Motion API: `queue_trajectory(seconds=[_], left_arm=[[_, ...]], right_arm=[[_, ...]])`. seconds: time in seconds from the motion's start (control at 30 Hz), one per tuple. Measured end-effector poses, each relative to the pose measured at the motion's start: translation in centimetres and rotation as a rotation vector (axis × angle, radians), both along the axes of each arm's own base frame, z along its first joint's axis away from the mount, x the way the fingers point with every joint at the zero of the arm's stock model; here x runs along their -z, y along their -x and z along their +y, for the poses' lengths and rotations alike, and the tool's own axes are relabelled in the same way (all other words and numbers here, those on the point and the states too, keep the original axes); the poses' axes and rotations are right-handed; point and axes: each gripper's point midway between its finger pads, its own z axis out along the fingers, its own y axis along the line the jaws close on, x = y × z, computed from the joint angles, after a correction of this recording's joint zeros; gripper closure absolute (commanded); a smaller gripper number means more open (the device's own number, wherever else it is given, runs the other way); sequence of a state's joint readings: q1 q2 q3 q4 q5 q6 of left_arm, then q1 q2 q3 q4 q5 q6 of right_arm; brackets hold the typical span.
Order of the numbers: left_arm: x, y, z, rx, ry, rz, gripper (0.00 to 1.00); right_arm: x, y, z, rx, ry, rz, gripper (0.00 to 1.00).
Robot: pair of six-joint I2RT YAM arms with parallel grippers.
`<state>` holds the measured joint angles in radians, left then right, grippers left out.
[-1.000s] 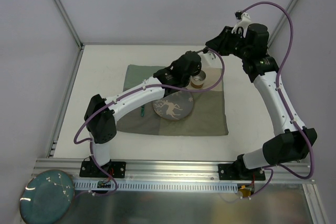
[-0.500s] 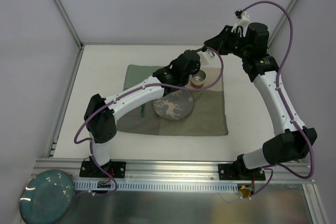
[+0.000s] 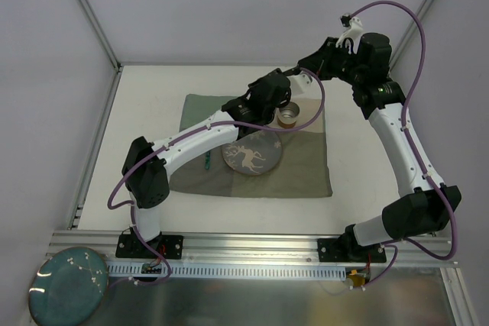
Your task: Set the dinner table for one person
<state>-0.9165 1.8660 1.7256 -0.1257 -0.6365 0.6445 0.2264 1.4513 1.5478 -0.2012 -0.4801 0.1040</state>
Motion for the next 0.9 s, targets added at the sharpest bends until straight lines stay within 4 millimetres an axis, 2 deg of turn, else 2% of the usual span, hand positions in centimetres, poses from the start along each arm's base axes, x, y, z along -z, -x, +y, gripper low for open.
queue_trajectory(seconds=[0.13,0.27,0.67,0.9], left_arm=[[0.0,0.0,0.0,0.001,0.002,-0.001,0.63],[0.0,0.0,0.0,0.001,0.0,-0.001,0.49],[-0.5,-0.1,-0.1,0.0,0.011,-0.015,0.5],[-3.2,-0.2,0.0,-0.005,0.095,-0.071,0.5]], right_arm=[[0.0,0.0,0.0,-0.003,0.001,-0.002,1.0],[0.1,0.0,0.0,-0.006,0.005,-0.006,1.0],[1.0,0.0,-0.5,-0.006,0.045,-0.002,1.0],[2.6,1.2,0.2,-0.059,0.06,0.06,1.0]])
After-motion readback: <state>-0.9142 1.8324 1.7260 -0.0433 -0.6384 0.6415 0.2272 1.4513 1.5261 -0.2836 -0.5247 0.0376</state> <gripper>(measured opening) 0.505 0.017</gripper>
